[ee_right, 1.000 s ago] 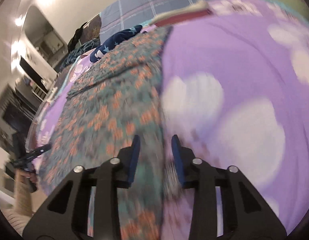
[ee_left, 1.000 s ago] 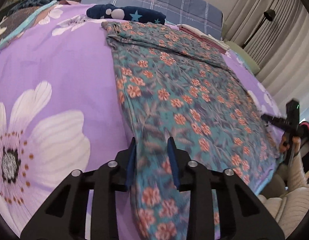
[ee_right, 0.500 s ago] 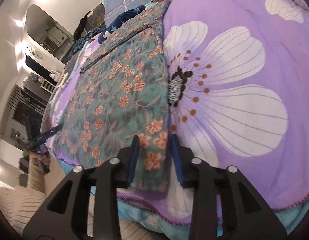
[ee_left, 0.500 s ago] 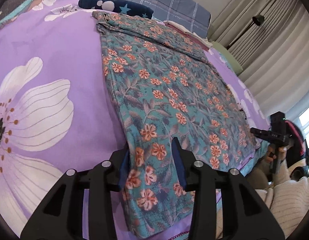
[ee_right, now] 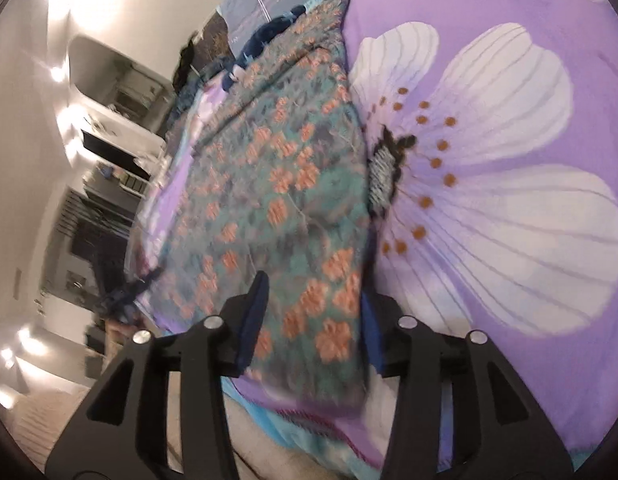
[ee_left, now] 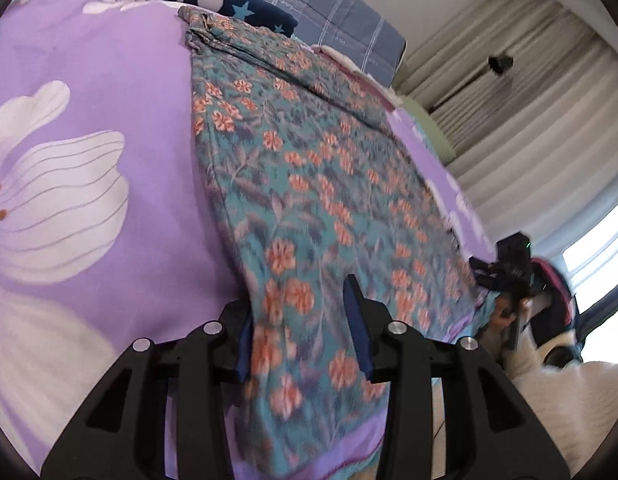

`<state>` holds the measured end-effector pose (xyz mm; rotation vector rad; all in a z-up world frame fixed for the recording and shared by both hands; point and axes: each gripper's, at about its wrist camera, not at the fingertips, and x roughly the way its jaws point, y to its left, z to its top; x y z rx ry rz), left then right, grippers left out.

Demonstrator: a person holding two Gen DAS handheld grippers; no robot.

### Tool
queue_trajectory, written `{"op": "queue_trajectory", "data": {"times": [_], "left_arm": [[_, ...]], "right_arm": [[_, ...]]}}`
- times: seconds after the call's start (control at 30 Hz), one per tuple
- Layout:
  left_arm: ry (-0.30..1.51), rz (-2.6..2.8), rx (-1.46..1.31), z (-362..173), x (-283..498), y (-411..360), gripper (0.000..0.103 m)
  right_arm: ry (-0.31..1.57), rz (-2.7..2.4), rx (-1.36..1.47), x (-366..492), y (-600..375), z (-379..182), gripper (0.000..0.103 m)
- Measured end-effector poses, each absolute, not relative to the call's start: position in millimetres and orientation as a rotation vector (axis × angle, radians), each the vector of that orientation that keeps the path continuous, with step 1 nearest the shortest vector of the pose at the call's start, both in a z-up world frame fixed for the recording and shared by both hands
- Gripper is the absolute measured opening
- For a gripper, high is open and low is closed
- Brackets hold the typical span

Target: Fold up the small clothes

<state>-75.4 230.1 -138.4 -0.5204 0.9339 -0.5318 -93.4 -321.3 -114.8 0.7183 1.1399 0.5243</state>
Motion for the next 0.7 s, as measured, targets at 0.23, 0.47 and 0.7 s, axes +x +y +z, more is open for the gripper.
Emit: {"op": "queue_trajectory", "data": {"times": [0.23,0.47,0.7], "left_arm": [[0.918,-0.442,-0.522,-135,-68,231,0.003],[0.610,-0.513,-0.506,-50,-80,232,0.003],[0.408,-0.570,-0.570,6,-118,234,0.003]], "right_arm": [[1.133,0.480,0.669,-89,-311,-112,0.008],[0.874,0.581,0.866,-85,-332,-55,0.003],[0.627,0.649,0.830,-126,-350,31,0.003]]}}
